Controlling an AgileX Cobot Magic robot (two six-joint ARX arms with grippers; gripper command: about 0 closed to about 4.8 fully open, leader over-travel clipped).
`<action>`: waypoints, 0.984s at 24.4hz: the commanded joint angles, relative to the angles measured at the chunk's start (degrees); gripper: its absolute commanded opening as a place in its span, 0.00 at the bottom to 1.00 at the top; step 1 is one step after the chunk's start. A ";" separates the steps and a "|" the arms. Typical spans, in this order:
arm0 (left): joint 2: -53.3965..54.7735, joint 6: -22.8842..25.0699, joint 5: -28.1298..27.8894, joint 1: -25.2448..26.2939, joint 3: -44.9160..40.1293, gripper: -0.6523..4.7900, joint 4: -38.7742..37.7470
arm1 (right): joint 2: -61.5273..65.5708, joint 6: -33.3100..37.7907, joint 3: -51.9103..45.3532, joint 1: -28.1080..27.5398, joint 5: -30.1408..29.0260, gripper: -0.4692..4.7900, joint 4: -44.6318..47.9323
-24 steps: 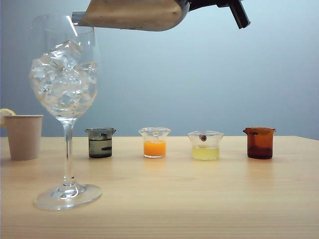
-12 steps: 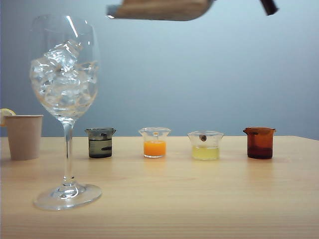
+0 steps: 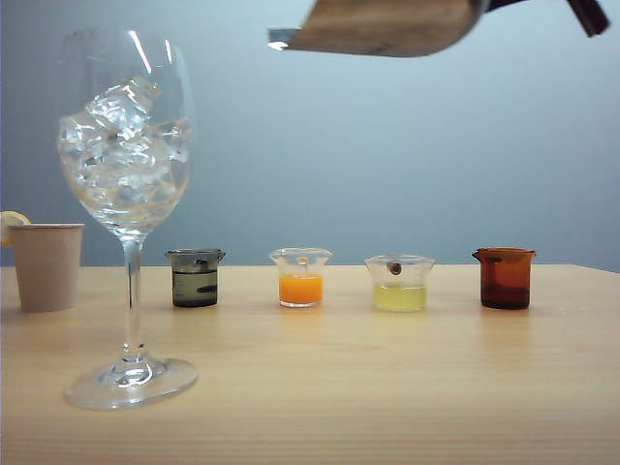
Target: Pick up the ice scoop on the desk filled with ice cubes, pour the ice into the goblet, and finally put the scoop back on the table.
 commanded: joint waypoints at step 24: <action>-0.11 0.20 0.04 0.04 0.28 0.11 0.31 | -0.52 -10.51 -19.52 -18.99 -2.67 0.08 3.50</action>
